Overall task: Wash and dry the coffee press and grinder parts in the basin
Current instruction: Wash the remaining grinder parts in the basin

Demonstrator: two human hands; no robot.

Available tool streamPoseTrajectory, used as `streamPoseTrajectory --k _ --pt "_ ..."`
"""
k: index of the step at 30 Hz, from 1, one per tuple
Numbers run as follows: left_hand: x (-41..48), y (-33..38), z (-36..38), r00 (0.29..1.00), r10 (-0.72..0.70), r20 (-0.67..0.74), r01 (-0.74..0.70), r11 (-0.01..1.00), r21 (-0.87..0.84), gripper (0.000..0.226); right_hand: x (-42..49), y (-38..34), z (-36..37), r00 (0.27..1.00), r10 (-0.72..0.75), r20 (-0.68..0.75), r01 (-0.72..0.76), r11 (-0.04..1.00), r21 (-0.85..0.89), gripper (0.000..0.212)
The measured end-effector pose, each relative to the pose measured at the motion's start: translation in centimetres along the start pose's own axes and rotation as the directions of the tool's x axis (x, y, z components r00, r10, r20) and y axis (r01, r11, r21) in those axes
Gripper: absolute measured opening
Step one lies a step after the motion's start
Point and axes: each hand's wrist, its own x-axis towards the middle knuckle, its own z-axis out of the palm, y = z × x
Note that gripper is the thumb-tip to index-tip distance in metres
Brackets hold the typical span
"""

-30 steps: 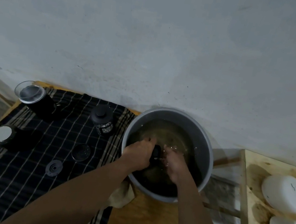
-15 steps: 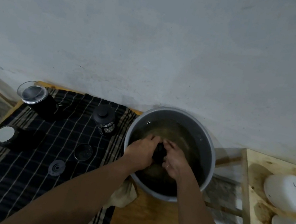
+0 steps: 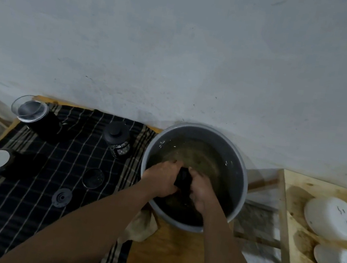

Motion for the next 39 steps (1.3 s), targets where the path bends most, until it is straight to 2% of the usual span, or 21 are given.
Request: streamPoseTrajectory --k 4,7,10,13,15,18,19,21,22,24,26,28,29,30,32,34,37,39 --pt "-0.3 -0.1 0.1 0.999 0.051 -0.012 -0.052 0.998 -0.045 0.058 0.0 0.0 -0.3 0.998 0.038 0.048 -0.044 0.99 0.133 0.024" --pt "-0.3 0.0 -0.1 0.996 0.083 -0.028 -0.085 0.989 -0.117 0.06 -0.3 -0.1 -1.2 0.989 0.063 0.133 -0.092 0.968 0.232 0.029" --pt "-0.3 -0.2 -0.4 0.999 0.039 -0.034 -0.046 0.97 -0.24 0.072 -0.4 -0.3 -1.7 0.982 0.091 0.166 -0.132 0.959 0.253 0.028" --pt "-0.2 0.0 -0.6 0.998 -0.045 -0.047 0.026 0.939 -0.343 0.088 -0.4 -0.2 -1.8 0.995 0.1 0.013 -0.101 0.986 0.132 0.021" --pt "-0.1 0.0 -0.9 0.997 -0.07 -0.023 0.058 0.939 -0.34 0.085 -0.1 0.2 -2.0 0.99 0.082 -0.115 -0.074 0.995 0.07 0.015" --pt "0.0 -0.1 -1.2 0.996 -0.092 0.006 0.091 0.965 -0.248 0.079 0.5 0.4 -2.5 0.947 0.069 -0.314 -0.018 0.987 0.162 0.015" --pt "0.0 -0.1 -1.0 0.996 -0.09 0.014 0.091 0.972 -0.217 0.078 0.6 0.3 -2.6 0.948 0.065 -0.312 0.001 0.979 0.205 0.018" --pt "0.1 0.0 -0.7 0.998 -0.061 0.009 0.062 0.983 -0.171 0.072 0.1 -0.2 -2.1 0.981 0.007 -0.193 0.034 0.977 0.208 0.015" --pt "0.2 -0.1 -0.5 0.999 -0.045 0.012 0.046 0.986 -0.161 0.067 -0.5 -0.5 -1.7 0.991 -0.054 -0.119 0.07 0.989 0.127 0.014" --pt "0.4 0.0 -0.4 1.0 -0.021 0.019 0.024 0.988 -0.155 0.054 -1.4 -1.2 -1.1 0.978 -0.207 -0.004 0.202 0.96 -0.195 0.016" --pt "0.5 -0.2 -0.3 1.0 -0.023 0.001 0.023 0.988 -0.152 0.041 -1.8 -1.7 -0.7 0.941 -0.324 0.099 0.331 0.818 -0.471 0.018" --pt "0.8 -0.4 0.0 0.998 -0.055 -0.013 0.053 0.991 -0.127 0.034 -1.6 -1.9 -0.6 0.909 -0.39 0.146 0.395 0.697 -0.598 0.017" --pt "0.8 -0.4 0.1 0.997 -0.072 -0.011 0.07 0.991 -0.11 0.035 -1.3 -1.9 -0.7 0.901 -0.418 0.112 0.393 0.683 -0.615 0.013" --pt "0.8 -0.3 0.2 0.997 -0.081 -0.01 0.08 0.991 -0.104 0.039 -1.0 -1.9 -0.8 0.897 -0.441 0.044 0.38 0.713 -0.589 0.01" --pt "0.8 -0.3 0.3 0.996 -0.091 -0.008 0.09 0.99 -0.11 0.052 -0.5 -1.3 -1.2 0.887 -0.437 -0.151 0.322 0.818 -0.477 0.018" --pt "0.9 -0.3 0.2 0.994 -0.105 -0.006 0.103 0.986 -0.129 0.061 -0.3 -0.5 -1.8 0.896 -0.35 -0.274 0.236 0.897 -0.375 0.017" --pt "1.0 -0.4 0.3 0.987 -0.157 0.044 0.161 0.977 -0.136 0.06 0.2 0.7 -2.5 0.941 -0.155 -0.302 0.116 0.983 -0.144 0.013" --pt "0.9 -0.2 0.3 0.985 -0.159 0.066 0.166 0.98 -0.108 0.06 0.5 1.1 -2.1 0.955 -0.148 -0.256 0.127 0.987 -0.097 0.013"
